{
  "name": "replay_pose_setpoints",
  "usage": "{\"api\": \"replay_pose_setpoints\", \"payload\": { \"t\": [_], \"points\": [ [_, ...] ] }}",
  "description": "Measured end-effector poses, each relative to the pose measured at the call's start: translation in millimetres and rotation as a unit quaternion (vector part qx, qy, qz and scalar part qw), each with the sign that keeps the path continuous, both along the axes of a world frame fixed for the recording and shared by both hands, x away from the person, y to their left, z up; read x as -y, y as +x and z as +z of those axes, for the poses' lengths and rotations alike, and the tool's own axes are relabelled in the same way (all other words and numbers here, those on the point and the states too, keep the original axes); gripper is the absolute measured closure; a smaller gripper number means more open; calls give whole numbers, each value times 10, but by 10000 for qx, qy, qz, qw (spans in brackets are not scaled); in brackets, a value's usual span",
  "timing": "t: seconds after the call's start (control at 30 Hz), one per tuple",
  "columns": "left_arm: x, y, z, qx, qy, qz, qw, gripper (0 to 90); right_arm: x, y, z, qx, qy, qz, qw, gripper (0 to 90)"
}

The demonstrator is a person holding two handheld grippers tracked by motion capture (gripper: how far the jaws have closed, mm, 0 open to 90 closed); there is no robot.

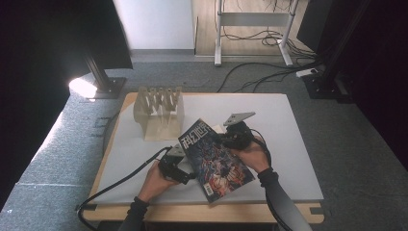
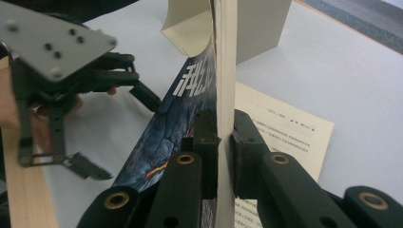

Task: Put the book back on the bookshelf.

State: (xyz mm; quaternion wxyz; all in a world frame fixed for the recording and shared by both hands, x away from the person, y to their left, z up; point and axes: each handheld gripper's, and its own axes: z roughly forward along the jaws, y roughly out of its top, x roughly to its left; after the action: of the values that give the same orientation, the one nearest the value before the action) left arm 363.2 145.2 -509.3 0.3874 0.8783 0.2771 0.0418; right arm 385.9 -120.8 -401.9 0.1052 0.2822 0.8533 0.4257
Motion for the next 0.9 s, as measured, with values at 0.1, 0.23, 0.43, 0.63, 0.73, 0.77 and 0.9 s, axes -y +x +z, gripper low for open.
{"api": "replay_pose_setpoints", "payload": {
  "t": [0.1, 0.23, 0.43, 0.63, 0.73, 0.77, 0.9],
  "points": [
    [-15, 92, 3, -88, -172, 56, 9998, 10, 15, -13, 35, 2, 78, 25, 10000, 812],
    [-9, 153, 29, -173, -299, 65, 9994, 26, 23, -28, 61, 24, 111, 42, 9999, 811],
    [25, 195, 85, -126, -239, 219, 9994, 86, 74, -24, 81, 13, 204, 56, 9998, 811],
    [5, 325, 49, -402, -470, 312, 9976, 98, 64, -39, 96, 17, 243, 111, 9996, 811],
    [2, 316, 60, -391, -457, 336, 9976, 102, 55, -30, 92, 4, 220, 122, 9997, 811],
    [-6, 311, 72, -382, -471, 360, 9975, 112, 59, -25, 90, 2, 224, 116, 9997, 810],
    [-34, 294, 154, -265, -533, 411, 9974, 183, 100, -20, 90, -29, 309, 96, 9995, 810]
  ]
}}
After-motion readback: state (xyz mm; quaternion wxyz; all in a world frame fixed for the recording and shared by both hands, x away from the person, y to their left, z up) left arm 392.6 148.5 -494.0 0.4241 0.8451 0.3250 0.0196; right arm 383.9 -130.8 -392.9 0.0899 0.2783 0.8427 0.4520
